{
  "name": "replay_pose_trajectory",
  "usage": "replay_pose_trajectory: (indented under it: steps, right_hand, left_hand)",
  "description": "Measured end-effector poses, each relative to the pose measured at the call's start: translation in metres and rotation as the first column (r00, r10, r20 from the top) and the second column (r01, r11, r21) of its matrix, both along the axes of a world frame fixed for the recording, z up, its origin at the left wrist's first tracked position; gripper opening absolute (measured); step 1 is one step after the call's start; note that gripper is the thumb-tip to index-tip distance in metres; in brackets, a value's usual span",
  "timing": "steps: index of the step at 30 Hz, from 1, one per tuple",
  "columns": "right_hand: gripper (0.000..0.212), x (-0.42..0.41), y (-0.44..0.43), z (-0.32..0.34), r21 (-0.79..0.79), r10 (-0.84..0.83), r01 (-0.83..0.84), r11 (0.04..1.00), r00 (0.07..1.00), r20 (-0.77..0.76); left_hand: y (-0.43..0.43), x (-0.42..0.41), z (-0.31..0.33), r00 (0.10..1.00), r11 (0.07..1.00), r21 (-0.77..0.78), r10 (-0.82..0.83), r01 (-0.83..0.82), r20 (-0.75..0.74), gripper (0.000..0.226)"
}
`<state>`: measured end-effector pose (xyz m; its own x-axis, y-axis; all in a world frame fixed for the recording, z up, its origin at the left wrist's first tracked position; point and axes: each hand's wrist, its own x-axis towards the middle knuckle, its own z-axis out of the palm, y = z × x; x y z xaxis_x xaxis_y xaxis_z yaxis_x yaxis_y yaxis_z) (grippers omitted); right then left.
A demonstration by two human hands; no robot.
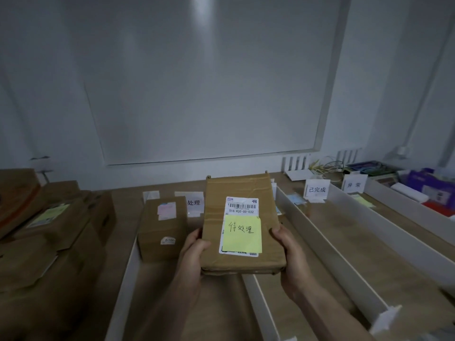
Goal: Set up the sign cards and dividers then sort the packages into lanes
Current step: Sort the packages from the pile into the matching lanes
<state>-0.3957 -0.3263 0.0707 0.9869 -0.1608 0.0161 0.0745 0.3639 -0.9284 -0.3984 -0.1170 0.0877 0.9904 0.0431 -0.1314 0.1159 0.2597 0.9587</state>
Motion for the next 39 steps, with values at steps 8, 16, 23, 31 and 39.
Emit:
replay_pose_trajectory:
  steps: [8, 16, 23, 31, 39]
  right_hand:
    - [0.067, 0.039, -0.042, 0.005, -0.062, -0.084, 0.085, 0.994, 0.996, 0.016]
    - [0.072, 0.081, -0.06, -0.001, -0.04, -0.137, 0.138, 0.99, 0.99, 0.013]
    - [0.067, 0.109, -0.06, -0.001, -0.045, -0.11, 0.111, 0.993, 0.994, 0.025]
    - [0.077, 0.141, -0.023, -0.005, -0.052, 0.07, -0.069, 0.996, 0.997, 0.015]
    - [0.059, 0.152, 0.018, -0.025, 0.012, 0.245, -0.244, 0.97, 0.967, -0.07]
  left_hand:
    - [-0.042, 0.06, -0.009, 0.996, 0.995, 0.04, -0.093, 0.093, -0.001, 0.031]
    - [-0.064, 0.11, -0.011, 0.989, 0.988, 0.04, -0.149, 0.148, 0.012, 0.029]
    - [-0.061, 0.131, -0.013, 0.992, 0.991, 0.035, -0.126, 0.125, 0.014, 0.03]
    - [-0.027, 0.13, -0.009, 0.998, 0.998, -0.009, 0.065, -0.066, -0.024, 0.043]
    - [0.004, 0.099, -0.015, 0.962, 0.956, 0.133, 0.269, -0.262, -0.035, 0.04]
